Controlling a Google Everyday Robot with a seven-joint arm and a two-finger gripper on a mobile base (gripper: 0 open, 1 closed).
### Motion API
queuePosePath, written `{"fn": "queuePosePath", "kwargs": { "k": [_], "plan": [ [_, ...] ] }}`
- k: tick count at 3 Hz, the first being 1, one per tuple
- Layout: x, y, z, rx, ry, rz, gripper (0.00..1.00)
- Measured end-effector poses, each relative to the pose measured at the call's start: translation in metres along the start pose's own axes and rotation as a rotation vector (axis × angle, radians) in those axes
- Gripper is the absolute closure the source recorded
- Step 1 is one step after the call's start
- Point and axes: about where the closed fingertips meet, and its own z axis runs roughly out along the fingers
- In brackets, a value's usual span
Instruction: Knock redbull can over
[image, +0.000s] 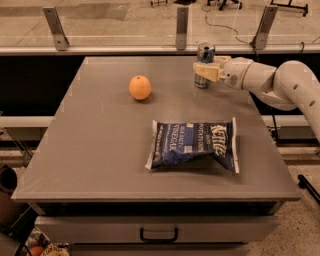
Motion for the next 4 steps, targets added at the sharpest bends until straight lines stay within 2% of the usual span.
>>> {"fn": "queuePosePath", "kwargs": {
  "k": [1,2,4],
  "plan": [
    [0.0,0.001,0.002,-0.003,0.0,0.0,1.0],
    [-0.004,0.001,0.002,-0.012,0.016,-0.011,1.0],
    [-0.033,-0.017,-0.021,0.0,0.169,-0.117,1.0]
  ]
}}
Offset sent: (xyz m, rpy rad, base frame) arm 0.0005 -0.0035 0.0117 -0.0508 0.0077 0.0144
